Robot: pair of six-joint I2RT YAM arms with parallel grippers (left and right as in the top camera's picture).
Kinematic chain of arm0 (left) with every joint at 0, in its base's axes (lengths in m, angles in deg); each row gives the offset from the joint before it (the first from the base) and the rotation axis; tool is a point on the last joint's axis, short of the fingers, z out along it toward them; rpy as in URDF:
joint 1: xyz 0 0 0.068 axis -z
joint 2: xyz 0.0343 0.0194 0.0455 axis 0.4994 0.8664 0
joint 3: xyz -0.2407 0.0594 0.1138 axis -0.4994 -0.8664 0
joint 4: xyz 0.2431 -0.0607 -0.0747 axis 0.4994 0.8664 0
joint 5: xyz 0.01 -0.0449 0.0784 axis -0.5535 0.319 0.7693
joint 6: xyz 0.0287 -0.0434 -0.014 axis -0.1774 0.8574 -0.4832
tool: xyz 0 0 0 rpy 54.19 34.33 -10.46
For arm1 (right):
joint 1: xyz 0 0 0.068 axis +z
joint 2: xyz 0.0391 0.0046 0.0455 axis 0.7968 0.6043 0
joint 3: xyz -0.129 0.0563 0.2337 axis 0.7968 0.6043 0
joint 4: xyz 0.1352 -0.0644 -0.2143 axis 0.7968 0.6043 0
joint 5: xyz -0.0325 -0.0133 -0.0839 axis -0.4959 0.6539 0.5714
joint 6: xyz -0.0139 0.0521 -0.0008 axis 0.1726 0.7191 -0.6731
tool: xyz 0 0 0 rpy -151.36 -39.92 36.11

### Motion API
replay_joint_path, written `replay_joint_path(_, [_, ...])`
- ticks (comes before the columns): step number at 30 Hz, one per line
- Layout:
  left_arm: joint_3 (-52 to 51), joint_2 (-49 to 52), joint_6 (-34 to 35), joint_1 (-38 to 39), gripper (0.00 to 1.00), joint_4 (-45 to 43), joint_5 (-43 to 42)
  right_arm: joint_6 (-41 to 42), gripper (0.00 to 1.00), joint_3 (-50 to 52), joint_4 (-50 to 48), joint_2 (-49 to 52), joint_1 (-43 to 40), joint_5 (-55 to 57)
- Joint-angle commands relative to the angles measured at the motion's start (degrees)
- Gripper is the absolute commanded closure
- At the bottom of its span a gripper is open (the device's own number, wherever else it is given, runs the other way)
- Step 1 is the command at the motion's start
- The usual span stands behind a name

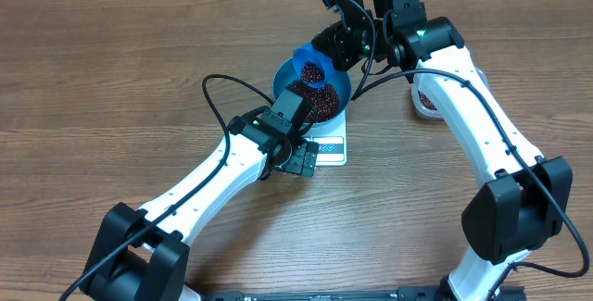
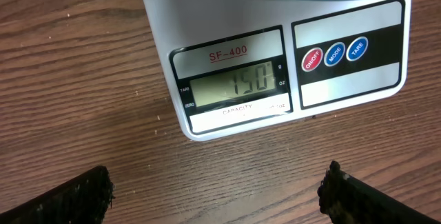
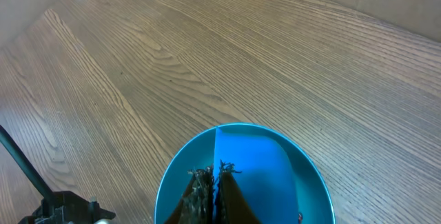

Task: Scoop item into bowl and weigh 150g on scale
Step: 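Lift the scoop away from the bowl and return it to the tub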

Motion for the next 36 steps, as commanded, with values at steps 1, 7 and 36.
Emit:
replay_joint_path(1, [1.14,0.39,-1.29,0.04,0.00,-0.07,0.94,1.97,0.96,-1.79,-0.24,-1.07,-0.26,-0.55])
replay_joint_path(7, [1.14,0.42,-1.29,0.04,0.00,-0.07,0.94,6.75,0.96,-1.90,-0.04,-1.18,-1.99,-1.62])
replay_joint_path(36, [1.14,0.42,-1.29,0.04,0.00,-0.07,0.94,20.48,0.96,-8.63,11.47,-1.16,-22.93,-20.72])
